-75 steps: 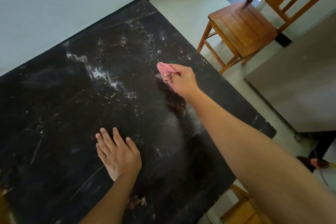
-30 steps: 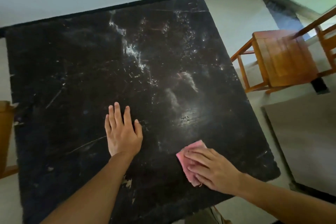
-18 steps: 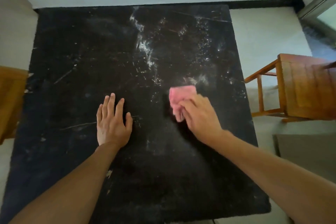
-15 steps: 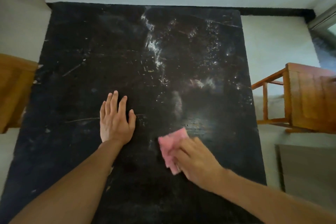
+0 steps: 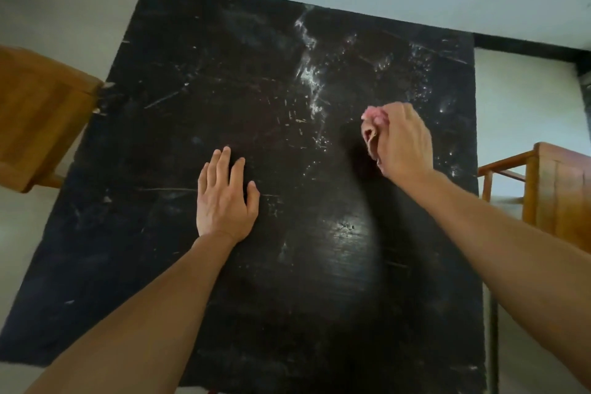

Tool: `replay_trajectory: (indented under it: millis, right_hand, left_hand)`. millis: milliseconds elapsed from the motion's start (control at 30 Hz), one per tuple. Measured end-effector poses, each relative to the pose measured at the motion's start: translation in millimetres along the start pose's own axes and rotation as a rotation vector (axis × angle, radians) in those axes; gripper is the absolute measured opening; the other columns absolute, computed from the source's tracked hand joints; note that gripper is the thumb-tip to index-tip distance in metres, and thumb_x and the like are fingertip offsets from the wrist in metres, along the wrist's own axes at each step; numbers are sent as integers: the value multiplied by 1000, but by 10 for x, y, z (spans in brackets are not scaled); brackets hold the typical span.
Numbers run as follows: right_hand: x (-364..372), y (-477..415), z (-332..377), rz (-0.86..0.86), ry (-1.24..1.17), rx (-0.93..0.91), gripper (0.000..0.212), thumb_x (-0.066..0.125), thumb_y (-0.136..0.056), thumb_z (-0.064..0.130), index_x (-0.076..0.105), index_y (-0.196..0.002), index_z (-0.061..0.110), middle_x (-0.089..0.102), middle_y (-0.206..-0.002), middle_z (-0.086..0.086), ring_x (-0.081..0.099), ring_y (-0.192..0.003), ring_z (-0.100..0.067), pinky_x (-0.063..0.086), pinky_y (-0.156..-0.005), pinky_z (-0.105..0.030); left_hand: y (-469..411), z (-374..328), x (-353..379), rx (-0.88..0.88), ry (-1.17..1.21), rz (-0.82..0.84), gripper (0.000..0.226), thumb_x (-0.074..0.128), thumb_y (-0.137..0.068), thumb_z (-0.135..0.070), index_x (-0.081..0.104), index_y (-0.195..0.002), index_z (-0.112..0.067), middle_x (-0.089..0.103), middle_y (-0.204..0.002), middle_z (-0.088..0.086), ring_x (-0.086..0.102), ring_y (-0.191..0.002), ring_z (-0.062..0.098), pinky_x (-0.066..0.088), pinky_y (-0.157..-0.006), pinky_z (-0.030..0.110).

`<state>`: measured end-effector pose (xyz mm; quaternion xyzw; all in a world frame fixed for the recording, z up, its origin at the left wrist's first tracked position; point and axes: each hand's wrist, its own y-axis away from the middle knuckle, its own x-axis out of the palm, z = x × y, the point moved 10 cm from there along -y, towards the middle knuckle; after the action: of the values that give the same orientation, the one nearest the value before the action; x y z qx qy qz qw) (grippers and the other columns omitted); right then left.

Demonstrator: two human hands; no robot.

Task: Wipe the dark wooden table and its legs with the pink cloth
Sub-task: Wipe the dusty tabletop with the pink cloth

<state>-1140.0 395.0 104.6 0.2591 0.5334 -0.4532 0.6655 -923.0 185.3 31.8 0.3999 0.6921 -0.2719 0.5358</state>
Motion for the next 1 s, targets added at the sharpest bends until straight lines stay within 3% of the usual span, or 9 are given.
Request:
replay_trajectory:
  millis: [67, 167, 300, 400, 533, 600, 733, 833, 1000]
  right_hand:
    - [-169, 384, 455, -42, -108, -207, 11, 52, -97, 11, 61, -95, 6, 57, -90, 0, 55, -77, -23, 41, -70, -35]
    - [166, 1463, 1104, 377, -224, -519, 8, 57, -91, 25, 64, -91, 20, 62, -82, 6, 57, -74, -15, 48, -70, -34]
    - [580, 2374, 1346, 568, -149, -917, 26, 63, -86, 42, 56, -109, 33, 54, -113, 5, 51, -101, -13, 43, -85, -30]
    - [888, 1509, 1176, 433, -155, -793, 29, 63, -81, 36, 58, -109, 33, 53, -110, 0, 50, -94, -20, 38, -82, -33]
    - [523, -359, 332, 119, 10, -70, 24, 49, -94, 25, 64, -113, 19, 54, -112, -9, 57, -98, -29, 47, -81, -38]
    - [214, -580, 191, 16, 22, 63, 23, 43, -101, 25, 60, -112, 13, 54, -113, -9, 59, -96, -28, 44, -76, -37]
    - [283, 404, 913, 118, -59, -358, 8, 55, -95, 24, 61, -100, 23, 57, -101, 1, 54, -85, -16, 51, -70, -36]
    - [668, 1245, 1214, 365, 37, -751, 29, 72, -76, 32, 61, -102, 25, 57, -108, -2, 56, -97, -22, 50, -78, -39]
    - [901, -179, 828, 232, 72, -416, 31, 53, -83, 40, 62, -109, 25, 55, -111, -4, 52, -97, -27, 49, -72, -39]
  left_hand:
    - [-5, -2, -2, -2, 10, -5, 45, 49, -96, -28, 47, -135, -5, 31, -153, 17, 23, -144, 33, 20, -118, 48]
    - [-16, -17, -2, 1, 19, -2, 44, 45, -97, -29, 48, -134, -5, 32, -152, 18, 24, -144, 33, 19, -118, 48]
    - [-32, -2, 4, -4, 10, 1, 48, 37, -96, -33, 48, -134, -7, 32, -153, 17, 23, -144, 32, 17, -119, 46]
    - [-44, -10, 6, 5, 8, 0, 48, 36, -96, -33, 48, -134, -7, 33, -152, 17, 24, -144, 32, 18, -119, 46]
    - [-16, 19, 23, -1, -13, 15, 42, 47, -97, -27, 48, -135, -8, 31, -153, 16, 22, -145, 31, 16, -119, 45]
    - [-19, 24, 22, 5, -12, 19, 42, 48, -97, -27, 48, -135, -8, 32, -153, 16, 22, -145, 31, 17, -119, 45]
    - [-32, 7, 14, -1, -20, 19, 43, 40, -97, -29, 48, -134, -9, 33, -152, 16, 23, -144, 31, 19, -118, 46]
    - [-46, -9, 9, 0, -33, 19, 47, 32, -96, -33, 49, -134, -10, 33, -152, 16, 24, -144, 30, 19, -118, 45]
    - [-57, 23, 46, -4, -51, 25, 49, 29, -95, -34, 51, -133, -11, 35, -152, 15, 26, -144, 30, 19, -117, 45]
